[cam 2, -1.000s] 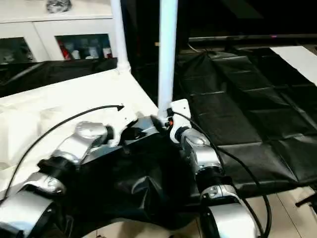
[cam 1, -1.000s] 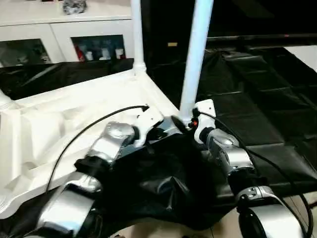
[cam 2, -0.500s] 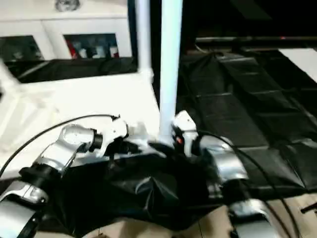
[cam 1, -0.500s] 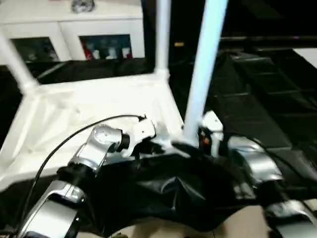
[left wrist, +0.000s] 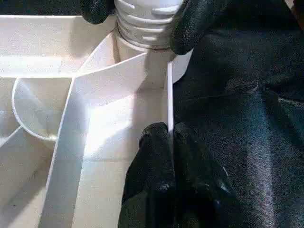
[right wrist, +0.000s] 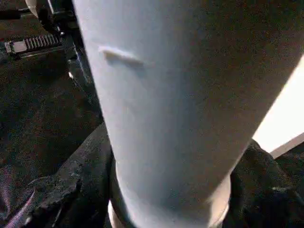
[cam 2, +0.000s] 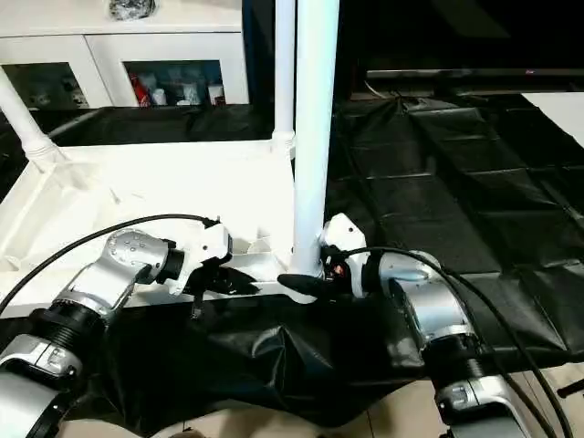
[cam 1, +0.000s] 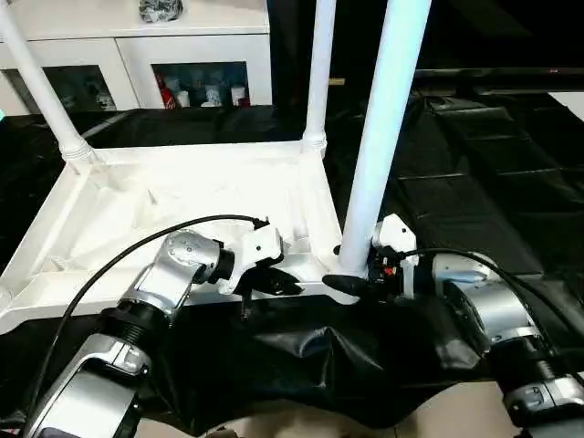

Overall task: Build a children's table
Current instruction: Rotate leg to tighten

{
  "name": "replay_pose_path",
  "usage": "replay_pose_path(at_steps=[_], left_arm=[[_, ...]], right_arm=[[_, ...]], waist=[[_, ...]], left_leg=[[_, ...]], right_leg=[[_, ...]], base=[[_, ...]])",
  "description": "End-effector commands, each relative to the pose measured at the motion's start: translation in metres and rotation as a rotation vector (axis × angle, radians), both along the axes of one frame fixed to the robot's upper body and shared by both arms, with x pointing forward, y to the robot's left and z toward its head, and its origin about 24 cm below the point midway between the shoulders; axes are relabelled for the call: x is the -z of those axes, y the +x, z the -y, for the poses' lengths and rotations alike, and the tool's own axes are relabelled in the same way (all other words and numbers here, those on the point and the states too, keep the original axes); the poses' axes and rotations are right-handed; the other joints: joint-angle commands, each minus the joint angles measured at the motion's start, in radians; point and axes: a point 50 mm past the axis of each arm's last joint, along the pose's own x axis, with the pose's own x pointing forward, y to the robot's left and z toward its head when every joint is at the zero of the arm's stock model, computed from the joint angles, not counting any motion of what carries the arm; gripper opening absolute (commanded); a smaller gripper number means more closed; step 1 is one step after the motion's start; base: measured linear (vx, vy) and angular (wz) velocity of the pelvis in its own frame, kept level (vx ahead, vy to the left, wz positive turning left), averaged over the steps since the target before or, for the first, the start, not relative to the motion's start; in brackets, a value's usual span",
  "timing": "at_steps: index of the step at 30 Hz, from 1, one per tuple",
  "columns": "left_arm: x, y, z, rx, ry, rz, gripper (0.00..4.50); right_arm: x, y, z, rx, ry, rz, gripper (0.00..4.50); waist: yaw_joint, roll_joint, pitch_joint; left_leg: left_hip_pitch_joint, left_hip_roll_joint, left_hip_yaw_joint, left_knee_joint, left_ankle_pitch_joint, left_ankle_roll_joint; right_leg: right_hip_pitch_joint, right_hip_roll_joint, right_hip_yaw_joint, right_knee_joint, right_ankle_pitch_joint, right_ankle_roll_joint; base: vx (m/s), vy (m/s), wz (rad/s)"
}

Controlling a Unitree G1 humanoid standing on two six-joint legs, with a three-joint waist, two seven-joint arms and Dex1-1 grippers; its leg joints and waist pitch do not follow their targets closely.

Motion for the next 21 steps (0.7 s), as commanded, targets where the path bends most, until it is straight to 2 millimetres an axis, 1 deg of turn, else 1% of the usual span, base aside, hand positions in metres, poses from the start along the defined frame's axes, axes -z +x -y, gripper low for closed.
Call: replay_pose_path(at_steps=[1,2,3,4,5,6,7,8,9,10,11,12,13,14,15,16,17,18,19,20,21], left_arm=[[-0.003,-0.001,0.009,0.029,-0.016,0.018,0.0],[-0.002,0.001,0.008,-0.006,-0.003,0.029,0.0],[-0.001,0.005,0.008,-0.058,0.013,0.039,0.0],[0.0,0.01,0.009,-0.12,0.013,0.046,0.0],[-0.001,0.014,0.012,-0.179,0.002,0.049,0.0],[-0.001,0.016,0.013,-0.204,-0.004,0.052,0.0],[-0.003,0.022,0.019,-0.277,-0.028,0.061,0.0],[-0.004,0.026,0.026,-0.328,-0.043,0.067,0.0],[-0.005,0.029,0.032,-0.368,-0.055,0.072,0.0],[-0.006,0.031,0.037,-0.391,-0.061,0.075,0.0],[-0.007,0.033,0.041,-0.414,-0.066,0.078,0.0],[-0.008,0.034,0.043,-0.424,-0.068,0.081,0.0],[-0.009,0.035,0.047,-0.434,-0.074,0.084,0.0],[-0.011,0.037,0.054,-0.448,-0.086,0.094,0.0],[-0.011,0.037,0.054,-0.448,-0.086,0.094,0.0],[-0.012,0.037,0.057,-0.455,-0.091,0.099,0.0],[-0.014,0.036,0.062,-0.433,-0.102,0.109,0.0],[-0.014,0.036,0.063,-0.426,-0.105,0.111,0.0],[-0.014,0.035,0.064,-0.41,-0.111,0.115,0.0],[-0.013,0.034,0.064,-0.4,-0.111,0.115,0.0],[-0.013,0.033,0.063,-0.394,-0.11,0.119,0.0]], right_arm=[[0.003,-0.004,-0.011,-0.028,0.012,-0.012,2.74],[0.005,-0.002,-0.012,0.009,0.013,-0.011,2.74],[0.008,0.001,-0.014,0.065,0.013,-0.024,2.74],[0.012,0.004,-0.016,0.131,0.004,-0.039,2.74],[0.016,0.006,-0.018,0.185,-0.004,-0.046,2.73],[0.018,0.007,-0.02,0.21,-0.006,-0.05,2.73],[0.025,0.01,-0.026,0.295,-0.011,-0.071,2.73],[0.028,0.013,-0.033,0.357,0.006,-0.089,2.73],[0.031,0.016,-0.04,0.422,0.023,-0.109,2.73],[0.033,0.018,-0.045,0.462,0.034,-0.123,2.73],[0.035,0.021,-0.049,0.51,0.045,-0.138,2.72],[0.035,0.022,-0.052,0.537,0.05,-0.147,2.72],[0.036,0.026,-0.055,0.58,0.062,-0.151,2.72],[0.035,0.031,-0.061,0.654,0.078,-0.147,2.72],[0.035,0.031,-0.061,0.654,0.078,-0.147,2.72],[0.035,0.033,-0.063,0.681,0.08,-0.145,2.72],[0.032,0.036,-0.07,0.673,0.076,-0.108,2.72],[0.031,0.036,-0.071,0.668,0.078,-0.1,2.72],[0.029,0.037,-0.075,0.651,0.093,-0.097,3.07],[0.026,0.036,-0.079,0.622,0.131,-0.115,3.42],[0.025,0.036,-0.08,0.605,0.15,-0.125,3.42]], waist=[[-0.003,-0.005,-0.065],[-0.005,-0.005,-0.063],[-0.005,-0.005,-0.063],[-0.01,-0.003,-0.06],[-0.015,-0.003,-0.057],[-0.015,-0.003,-0.057],[-0.022,-0.006,-0.055],[-0.025,-0.005,-0.057],[-0.028,-0.005,-0.057],[-0.03,-0.005,-0.058],[-0.035,-0.003,-0.059],[-0.035,-0.003,-0.059],[-0.039,-0.003,-0.06],[-0.041,-0.002,-0.061],[-0.043,-0.001,-0.062],[-0.044,-0.003,-0.063],[-0.044,-0.002,-0.064],[-0.044,-0.002,-0.064],[-0.043,-0.005,-0.065],[-0.043,-0.005,-0.065],[-0.043,-0.006,-0.064]], left_leg=[[-0.002,0.03,-0.005,-0.068,-0.171,0.066],[-0.002,0.029,-0.006,-0.069,-0.182,0.059],[-0.002,0.028,-0.006,-0.069,-0.184,0.056],[0.0,0.028,-0.007,-0.071,-0.192,0.046],[0.004,0.025,-0.008,-0.072,-0.212,0.03],[0.004,0.025,-0.008,-0.072,-0.212,0.03],[0.004,0.022,-0.008,-0.071,-0.222,0.023],[0.005,0.021,-0.01,-0.071,-0.227,0.02],[0.005,0.021,-0.01,-0.071,-0.228,0.019],[0.007,0.02,-0.012,-0.071,-0.234,0.016],[0.005,0.021,-0.013,-0.072,-0.23,0.014],[0.005,0.021,-0.013,-0.072,-0.23,0.014],[0.004,0.022,-0.012,-0.072,-0.23,0.021],[0.004,0.021,-0.012,-0.071,-0.229,0.021],[0.003,0.021,-0.012,-0.071,-0.225,0.022],[-0.001,0.019,-0.01,-0.069,-0.211,0.03],[0.0,0.02,-0.01,-0.069,-0.202,0.035],[0.0,0.02,-0.01,-0.069,-0.202,0.035],[-0.005,0.02,-0.009,-0.069,-0.182,0.048],[-0.005,0.02,-0.008,-0.068,-0.178,0.053],[-0.005,0.021,-0.008,-0.069,-0.176,0.06]], right_leg=[[0.061,-0.062,0.059,-0.075,-0.278,-0.174],[0.06,-0.063,0.059,-0.08,-0.309,-0.164],[0.06,-0.063,0.059,-0.081,-0.32,-0.159],[0.056,-0.062,0.058,-0.085,-0.349,-0.152],[0.055,-0.062,0.054,-0.091,-0.4,-0.139],[0.055,-0.062,0.054,-0.091,-0.4,-0.139],[0.054,-0.064,0.055,-0.097,-0.453,-0.121],[0.054,-0.065,0.053,-0.101,-0.472,-0.11],[0.052,-0.064,0.054,-0.101,-0.473,-0.109],[0.052,-0.065,0.051,-0.104,-0.479,-0.107],[0.051,-0.064,0.052,-0.101,-0.459,-0.111],[0.051,-0.064,0.052,-0.101,-0.459,-0.111],[0.051,-0.063,0.055,-0.098,-0.419,-0.122],[0.051,-0.065,0.055,-0.097,-0.404,-0.133],[0.052,-0.065,0.055,-0.095,-0.393,-0.137],[0.055,-0.064,0.056,-0.093,-0.37,-0.141],[0.055,-0.066,0.057,-0.09,-0.358,-0.15],[0.055,-0.066,0.057,-0.09,-0.358,-0.15],[0.06,-0.064,0.057,-0.086,-0.323,-0.159],[0.06,-0.063,0.058,-0.084,-0.312,-0.162],[0.061,-0.063,0.058,-0.084,-0.304,-0.167]], base=[[0.0,0.0,0.0],[0.0,0.0,0.0],[0.0,0.0,0.0],[0.0,0.0,0.0],[0.0,0.0,0.0],[0.0,0.0,0.0],[0.0,0.0,0.0],[0.0,0.0,0.0],[0.0,0.0,0.0],[0.0,0.0,0.0],[0.0,0.0,0.0],[0.0,0.0,0.0],[0.0,0.0,0.0],[0.0,0.0,0.0],[0.0,0.0,0.0],[0.0,0.0,0.0],[0.0,0.0,0.0],[0.0,0.0,0.0],[0.0,0.0,0.0],[0.0,0.0,0.0],[0.0,0.0,0.0]])
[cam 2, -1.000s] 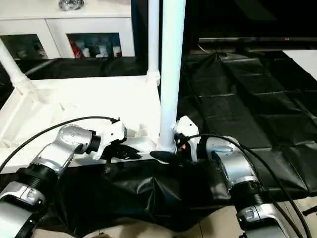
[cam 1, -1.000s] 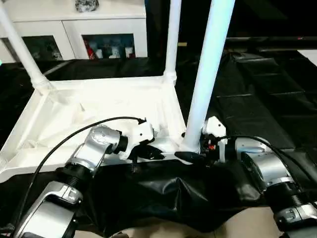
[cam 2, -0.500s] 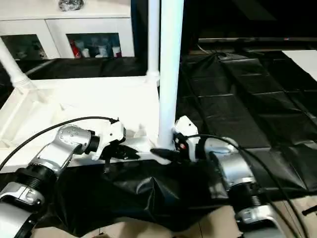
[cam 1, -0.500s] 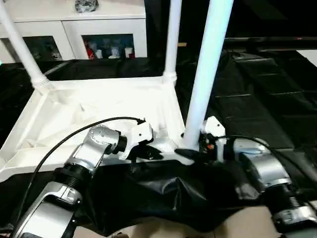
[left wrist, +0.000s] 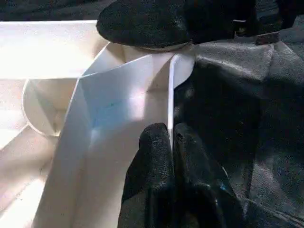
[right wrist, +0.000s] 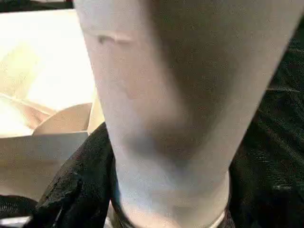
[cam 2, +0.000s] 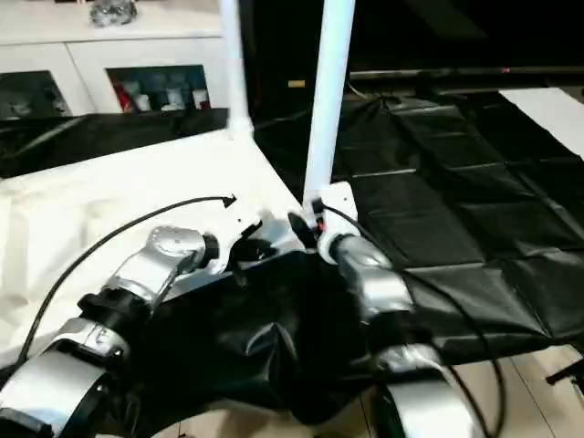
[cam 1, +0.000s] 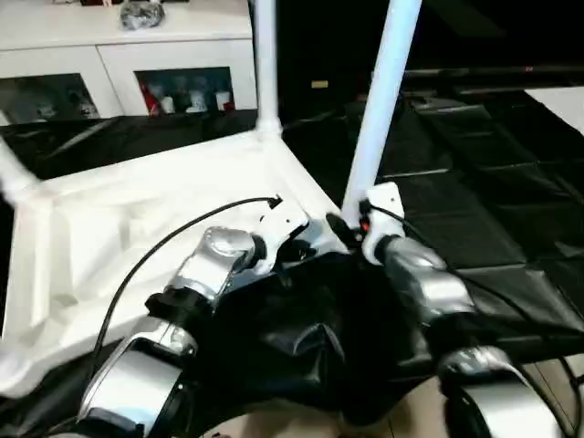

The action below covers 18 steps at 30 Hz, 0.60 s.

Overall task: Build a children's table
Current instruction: Rotate leg to tighten

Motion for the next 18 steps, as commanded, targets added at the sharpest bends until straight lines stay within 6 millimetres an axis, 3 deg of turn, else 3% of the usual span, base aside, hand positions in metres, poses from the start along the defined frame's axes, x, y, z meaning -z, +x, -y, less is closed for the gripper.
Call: replay_pose_path(at_steps=[1,7,11,14,18], left_arm=[[-0.015,0.001,0.022,0.058,-0.073,0.076,0.0],[-0.014,-0.003,0.014,0.123,-0.072,0.078,0.0],[-0.011,-0.012,0.003,0.228,-0.062,0.06,0.0],[-0.01,-0.019,-0.006,0.311,-0.05,0.048,0.0],[-0.008,-0.024,-0.015,0.367,-0.033,0.03,0.0]], right_arm=[[0.013,-0.016,-0.044,-0.201,0.099,-0.091,3.44],[0.01,-0.018,-0.039,-0.307,0.053,-0.045,3.92],[0.004,-0.025,-0.024,-0.473,0.001,0.014,3.92],[-0.003,-0.033,-0.012,-0.582,-0.003,0.044,3.92],[-0.005,-0.042,0.0,-0.696,-0.028,0.031,3.92]], waist=[[0.002,-0.006,-0.062],[0.0,-0.011,-0.06],[0.002,-0.012,-0.06],[0.005,-0.01,-0.062],[0.01,-0.009,-0.059]], left_leg=[[-0.006,0.023,-0.007,-0.068,-0.176,0.068],[-0.007,0.024,-0.008,-0.068,-0.183,0.074],[-0.008,0.026,-0.007,-0.069,-0.175,0.086],[-0.007,0.03,-0.006,-0.069,-0.161,0.103],[-0.005,0.032,-0.005,-0.07,-0.185,0.09]], right_leg=[[0.057,-0.063,0.056,-0.083,-0.303,-0.172],[0.058,-0.066,0.057,-0.084,-0.333,-0.168],[0.057,-0.065,0.058,-0.084,-0.327,-0.167],[0.057,-0.063,0.06,-0.076,-0.272,-0.185],[0.055,-0.064,0.061,-0.08,-0.306,-0.182]], base=[[0.0,0.0,0.0],[0.0,0.0,0.0],[0.0,0.0,0.0],[0.0,0.0,0.0],[0.0,0.0,0.0]])
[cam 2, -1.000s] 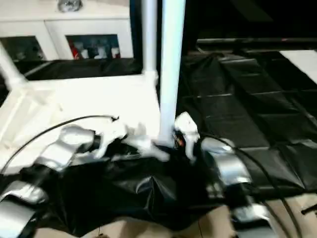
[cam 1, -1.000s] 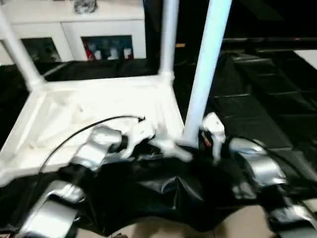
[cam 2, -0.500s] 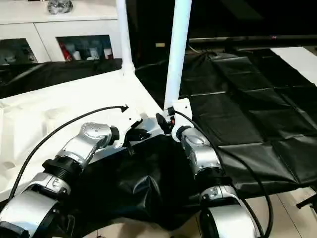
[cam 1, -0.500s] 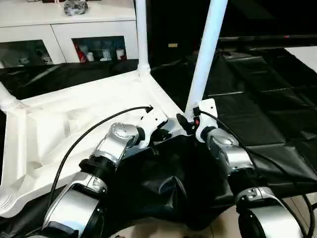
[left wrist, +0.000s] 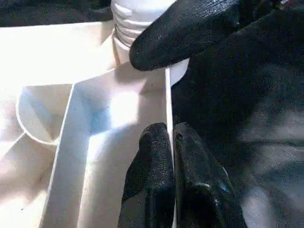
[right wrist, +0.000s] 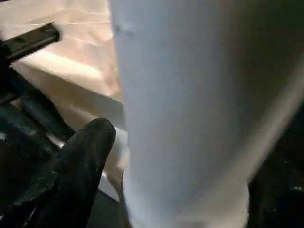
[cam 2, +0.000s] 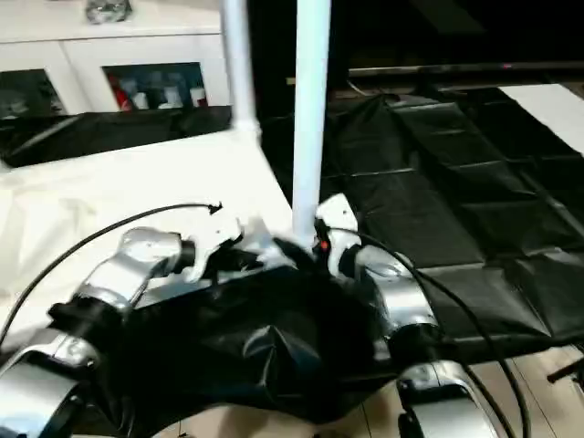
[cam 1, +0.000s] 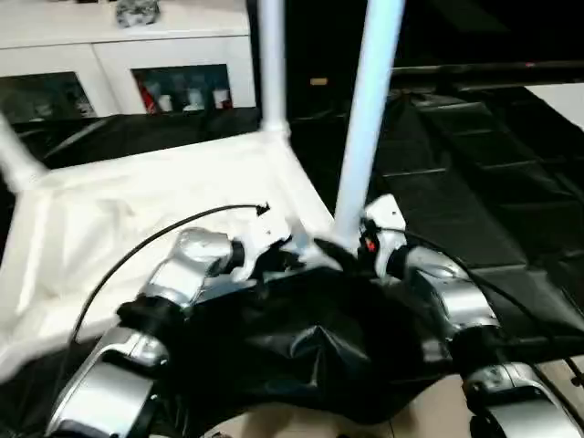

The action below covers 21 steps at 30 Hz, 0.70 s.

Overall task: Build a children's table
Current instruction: Rotate leg to tighten

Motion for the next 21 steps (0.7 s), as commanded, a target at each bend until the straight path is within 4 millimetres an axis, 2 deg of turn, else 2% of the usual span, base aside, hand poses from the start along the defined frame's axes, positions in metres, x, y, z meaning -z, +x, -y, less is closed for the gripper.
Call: replay_pose_path(at_steps=[1,3,8,10,12,16,19,20,21], left_arm=[[-0.007,-0.005,0.012,0.104,-0.049,0.023,0.0],[-0.008,-0.01,0.005,0.145,-0.043,0.002,0.0],[-0.008,-0.013,-0.004,0.191,-0.024,-0.028,0.0],[-0.008,-0.013,-0.006,0.195,-0.02,-0.031,0.0],[-0.009,-0.015,-0.008,0.208,-0.017,-0.044,0.0],[-0.009,-0.017,-0.01,0.224,-0.016,-0.069,0.0],[-0.008,-0.017,-0.011,0.214,-0.013,-0.073,0.0],[-0.007,-0.015,-0.01,0.184,-0.013,-0.061,0.0],[-0.007,-0.012,-0.009,0.156,-0.016,-0.051,0.0]], right_arm=[[-0.001,-0.014,-0.015,-0.208,0.006,-0.022,3.92],[0.0,-0.022,-0.006,-0.28,-0.03,-0.046,3.92],[0.001,-0.032,0.003,-0.362,-0.065,-0.079,3.92],[0.001,-0.033,0.004,-0.37,-0.069,-0.082,3.66],[0.0,-0.034,0.005,-0.382,-0.066,-0.096,3.59],[-0.002,-0.036,0.005,-0.394,-0.057,-0.111,3.28],[0.0,-0.034,0.003,-0.371,-0.066,-0.101,3.02],[0.002,-0.03,0.002,-0.321,-0.067,-0.095,2.91],[0.004,-0.027,0.001,-0.269,-0.067,-0.095,2.84]], waist=[[0.007,-0.009,-0.061],[0.012,-0.01,-0.06],[0.018,-0.011,-0.057],[0.017,-0.012,-0.057],[0.018,-0.012,-0.058],[0.02,-0.012,-0.061],[0.02,-0.012,-0.06],[0.019,-0.015,-0.059],[0.018,-0.014,-0.058]], left_leg=[[-0.002,0.033,-0.005,-0.067,-0.182,0.087],[-0.005,0.035,-0.005,-0.068,-0.172,0.095],[-0.003,0.033,-0.005,-0.07,-0.197,0.076],[-0.002,0.033,-0.006,-0.07,-0.2,0.071],[-0.003,0.032,-0.006,-0.07,-0.194,0.07],[-0.004,0.033,-0.005,-0.068,-0.164,0.075],[-0.004,0.033,-0.005,-0.068,-0.165,0.072],[-0.004,0.032,-0.005,-0.068,-0.167,0.068],[-0.005,0.031,-0.006,-0.068,-0.171,0.066]], right_leg=[[0.06,-0.063,0.061,-0.078,-0.295,-0.177],[0.059,-0.064,0.062,-0.075,-0.273,-0.18],[0.055,-0.064,0.061,-0.083,-0.35,-0.158],[0.055,-0.064,0.061,-0.083,-0.351,-0.159],[0.056,-0.065,0.061,-0.082,-0.345,-0.161],[0.058,-0.064,0.062,-0.074,-0.286,-0.178],[0.057,-0.065,0.061,-0.076,-0.299,-0.176],[0.057,-0.066,0.061,-0.078,-0.315,-0.17],[0.057,-0.066,0.06,-0.079,-0.326,-0.166]], base=[[0.0,0.0,0.0],[0.0,0.0,0.0],[0.0,0.0,0.0],[0.0,0.0,0.0],[0.0,0.0,0.0],[0.0,0.0,0.0],[0.0,0.0,0.0],[0.0,0.0,0.0],[0.0,0.0,0.0]])
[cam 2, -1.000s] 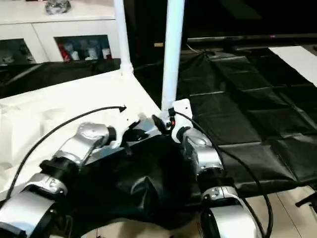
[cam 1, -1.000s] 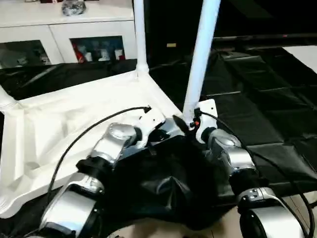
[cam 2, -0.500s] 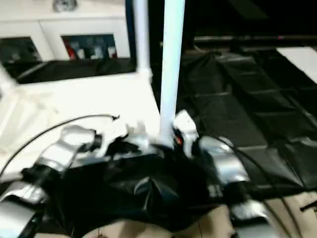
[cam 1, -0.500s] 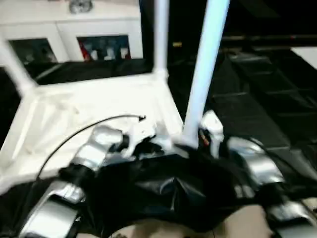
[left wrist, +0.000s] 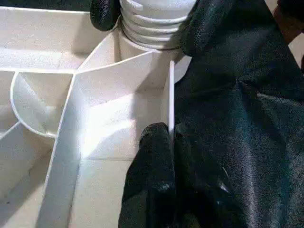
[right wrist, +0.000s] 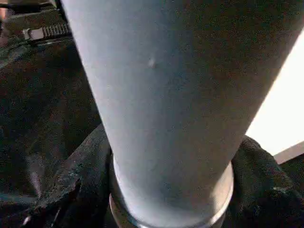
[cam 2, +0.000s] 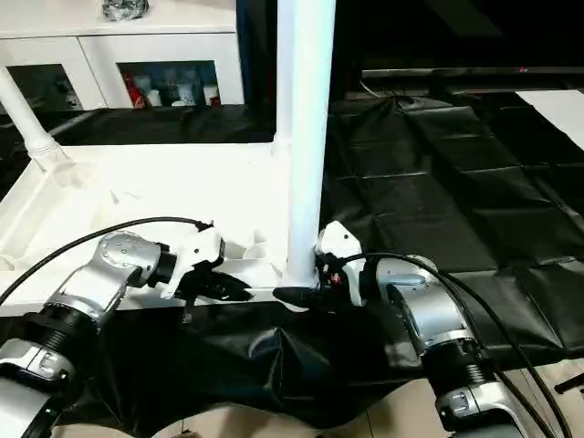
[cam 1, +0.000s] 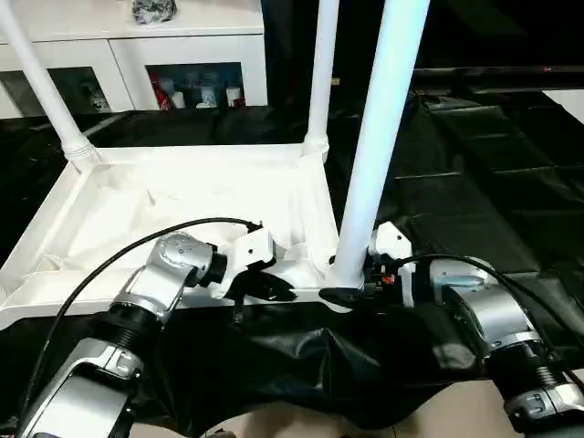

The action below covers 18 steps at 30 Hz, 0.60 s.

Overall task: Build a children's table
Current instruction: Rotate leg to tighten

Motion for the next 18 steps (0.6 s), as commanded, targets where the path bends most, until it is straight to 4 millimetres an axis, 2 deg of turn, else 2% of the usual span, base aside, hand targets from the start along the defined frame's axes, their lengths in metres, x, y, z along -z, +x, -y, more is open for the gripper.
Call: replay_pose_path(at_steps=[1,3,4,6,9,11,12,13,15,16,17,18], left_arm=[[-0.006,0.007,0.011,-0.049,-0.026,0.055,0.0],[-0.006,0.009,0.012,-0.075,-0.026,0.066,0.0],[-0.007,0.017,0.015,-0.156,-0.039,0.083,0.0],[-0.01,0.024,0.021,-0.243,-0.068,0.09,0.0],[-0.012,0.03,0.027,-0.305,-0.084,0.093,0.0],[-0.015,0.037,0.041,-0.378,-0.106,0.106,0.0],[-0.016,0.039,0.049,-0.413,-0.117,0.109,0.0],[-0.016,0.04,0.053,-0.42,-0.121,0.115,0.0],[-0.017,0.04,0.056,-0.423,-0.122,0.123,0.0],[-0.017,0.04,0.061,-0.414,-0.121,0.138,0.0],[-0.017,0.038,0.064,-0.4,-0.123,0.146,0.0],[-0.017,0.038,0.065,-0.395,-0.123,0.149,0.0]], right_arm=[[0.009,0.005,-0.01,0.098,-0.006,-0.006,2.8],[0.01,0.008,-0.01,0.144,-0.004,-0.002,2.78],[0.013,0.015,-0.013,0.255,0.017,-0.014,2.75],[0.018,0.021,-0.02,0.37,0.037,-0.032,2.73],[0.022,0.025,-0.026,0.457,0.048,-0.043,2.72],[0.027,0.033,-0.036,0.626,0.063,-0.061,2.72],[0.029,0.039,-0.04,0.738,0.07,-0.061,2.72],[0.029,0.04,-0.042,0.763,0.07,-0.063,2.72],[0.029,0.041,-0.045,0.774,0.071,-0.062,2.72],[0.028,0.041,-0.052,0.738,0.094,-0.062,2.72],[0.026,0.04,-0.057,0.701,0.114,-0.062,2.72],[0.025,0.04,-0.06,0.685,0.124,-0.062,3.07]], waist=[[-0.002,-0.011,-0.057],[-0.007,-0.011,-0.056],[-0.012,-0.011,-0.055],[-0.017,-0.01,-0.057],[-0.021,-0.011,-0.058],[-0.026,-0.009,-0.062],[-0.026,-0.009,-0.062],[-0.027,-0.006,-0.062],[-0.025,-0.009,-0.066],[-0.024,-0.004,-0.066],[-0.024,-0.007,-0.067],[-0.024,-0.007,-0.067]], left_leg=[[-0.003,0.03,-0.007,-0.07,-0.181,0.058],[-0.002,0.029,-0.008,-0.071,-0.193,0.046],[-0.001,0.026,-0.007,-0.07,-0.205,0.039],[0.002,0.026,-0.01,-0.071,-0.213,0.029],[-0.001,0.025,-0.01,-0.07,-0.196,0.034],[-0.001,0.026,-0.009,-0.069,-0.171,0.032],[-0.001,0.024,-0.009,-0.068,-0.162,0.027],[-0.001,0.024,-0.008,-0.068,-0.151,0.026],[-0.003,0.023,-0.006,-0.066,-0.132,0.041],[-0.004,0.023,-0.006,-0.065,-0.123,0.054],[-0.006,0.023,-0.005,-0.063,-0.112,0.068],[-0.006,0.023,-0.005,-0.063,-0.112,0.068]], right_leg=[[0.054,-0.066,0.06,-0.084,-0.356,-0.158],[0.054,-0.066,0.059,-0.087,-0.384,-0.151],[0.053,-0.065,0.058,-0.092,-0.425,-0.133],[0.052,-0.066,0.057,-0.094,-0.443,-0.126],[0.054,-0.065,0.058,-0.092,-0.411,-0.132],[0.052,-0.066,0.061,-0.083,-0.354,-0.156],[0.055,-0.065,0.059,-0.082,-0.339,-0.162],[0.052,-0.066,0.061,-0.081,-0.321,-0.17],[0.058,-0.064,0.061,-0.074,-0.265,-0.183],[0.059,-0.066,0.062,-0.073,-0.241,-0.188],[0.062,-0.064,0.061,-0.071,-0.213,-0.194],[0.062,-0.064,0.061,-0.071,-0.213,-0.194]], base=[[0.0,0.0,0.0],[0.0,0.0,0.0],[0.0,0.0,0.0],[0.0,0.0,0.0],[0.0,0.0,0.0],[0.0,0.0,0.0],[0.0,0.0,0.0],[0.0,0.0,0.0],[0.0,0.0,0.0],[0.0,0.0,0.0],[0.0,0.0,0.0],[0.0,0.0,0.0]])
